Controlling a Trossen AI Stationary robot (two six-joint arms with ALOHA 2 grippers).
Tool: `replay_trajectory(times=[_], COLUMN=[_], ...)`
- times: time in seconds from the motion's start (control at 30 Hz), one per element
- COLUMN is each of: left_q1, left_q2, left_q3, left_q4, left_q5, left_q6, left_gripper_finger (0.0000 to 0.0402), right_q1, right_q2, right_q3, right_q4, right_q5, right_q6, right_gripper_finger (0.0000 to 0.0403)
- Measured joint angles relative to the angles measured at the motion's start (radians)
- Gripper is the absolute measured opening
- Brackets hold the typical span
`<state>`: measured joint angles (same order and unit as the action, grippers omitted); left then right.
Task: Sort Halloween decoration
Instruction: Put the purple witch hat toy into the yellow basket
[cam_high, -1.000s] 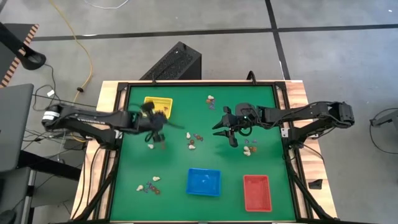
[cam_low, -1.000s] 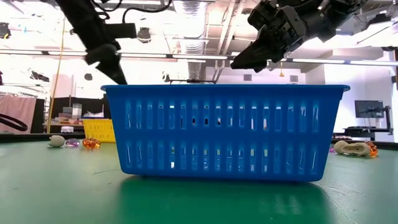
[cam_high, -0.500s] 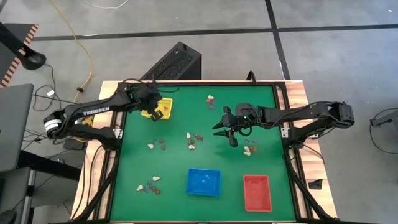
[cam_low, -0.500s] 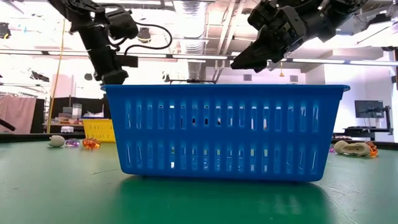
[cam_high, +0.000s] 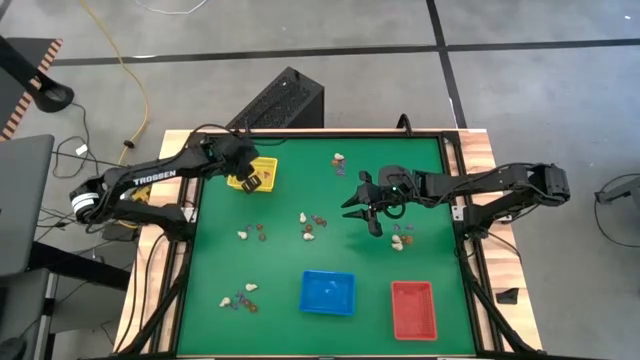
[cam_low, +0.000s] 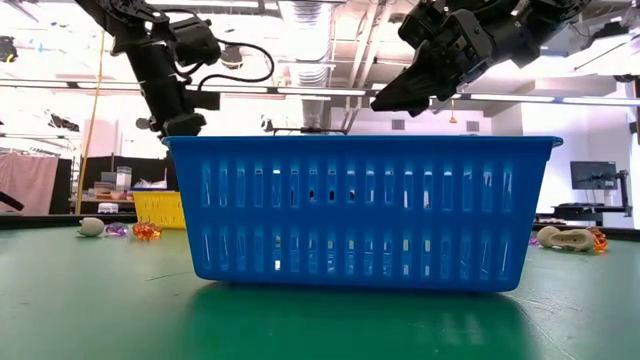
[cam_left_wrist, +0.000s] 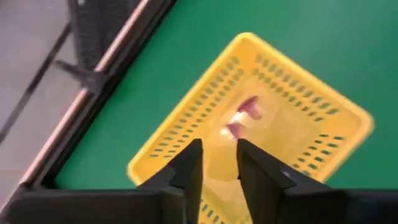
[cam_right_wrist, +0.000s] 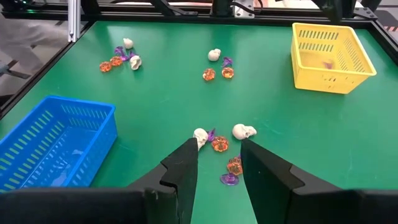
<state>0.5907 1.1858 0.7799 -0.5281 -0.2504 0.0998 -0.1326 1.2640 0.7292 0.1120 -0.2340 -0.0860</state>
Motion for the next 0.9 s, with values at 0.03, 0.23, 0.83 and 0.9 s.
replay_trajectory(times=[0.03, 0.23, 0.83, 0.9], left_q1=[-0.001, -0.066, -0.443, -0.445], left_q2=[0.0, 0.012, 0.384, 0.403], left_q3=[0.0, 0.0, 0.002, 0.006], left_q4=[0.009, 0.207, 0.726, 0.719], left_q5=[0.029, 0.441, 0.514, 0.505], left_q6=[0.003, 0.005, 0.102, 0.114], left_gripper_finger=[0.0103, 0.0123, 0.0124, 0.0124], right_q1=[0.0, 0.0, 0.0, -0.004], right_q2=[0.0, 0.0, 0.0, 0.0], right_q3=[0.0, 0.0, 0.001, 0.001], right_q4=[0.0, -0.001, -0.104, -0.119], right_q5=[0.0, 0.0, 0.065, 0.155], right_q6=[0.0, -0.001, -0.015, 0.012], right_gripper_finger=[0.0153, 0.0153, 0.0153, 0.0153])
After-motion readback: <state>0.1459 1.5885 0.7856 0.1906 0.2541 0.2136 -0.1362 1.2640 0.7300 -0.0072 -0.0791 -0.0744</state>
